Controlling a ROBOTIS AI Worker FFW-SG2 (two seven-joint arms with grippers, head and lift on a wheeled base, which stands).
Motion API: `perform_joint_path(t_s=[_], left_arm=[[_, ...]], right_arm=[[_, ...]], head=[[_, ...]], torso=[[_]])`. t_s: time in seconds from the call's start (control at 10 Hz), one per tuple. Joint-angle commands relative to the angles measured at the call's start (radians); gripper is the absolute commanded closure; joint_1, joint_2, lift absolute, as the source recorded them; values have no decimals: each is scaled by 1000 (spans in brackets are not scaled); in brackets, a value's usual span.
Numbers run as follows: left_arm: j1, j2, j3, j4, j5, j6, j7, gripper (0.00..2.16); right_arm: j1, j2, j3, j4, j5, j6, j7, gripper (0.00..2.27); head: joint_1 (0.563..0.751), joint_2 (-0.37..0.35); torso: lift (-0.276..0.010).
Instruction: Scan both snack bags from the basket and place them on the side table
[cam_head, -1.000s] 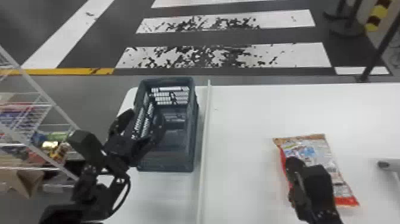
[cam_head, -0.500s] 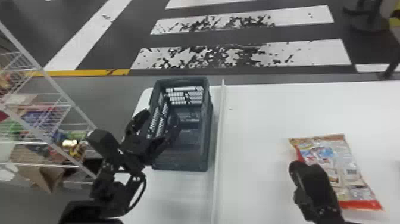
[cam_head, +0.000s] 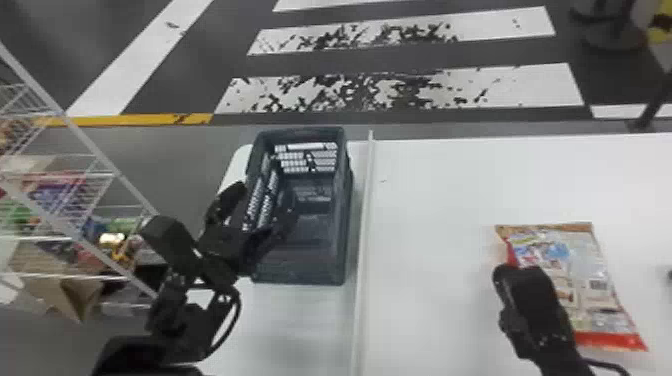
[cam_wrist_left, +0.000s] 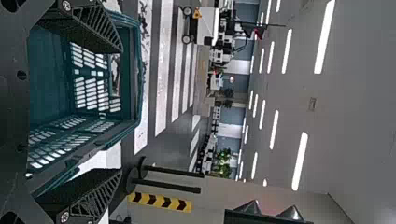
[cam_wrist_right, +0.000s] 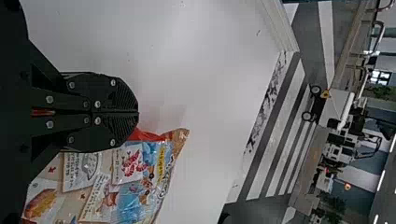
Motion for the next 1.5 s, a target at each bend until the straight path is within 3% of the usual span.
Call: perform_joint_path(t_s=[0.0,0.3,0.7,1.4], left_arm=[[1,-1,-1,0,0,-1,-2,90],[1,-1,0,0,0,-1,-2,90],[1,-4,-1,0,0,2,-5,90],[-8,-4,-3,9,2,2,-6,90]], right_arm=[[-9,2,-13,1,2,9,2,2253],[-4,2,-25,-6,13,21,3,2253],[71,2,-19,-80,15,9,18,2253],[96,2,-45,-86,15,12,18,2253]], head=[[695,205],[695,184],[695,190],[695,185]], torso=[[-75],[-75],[-75],[-75]])
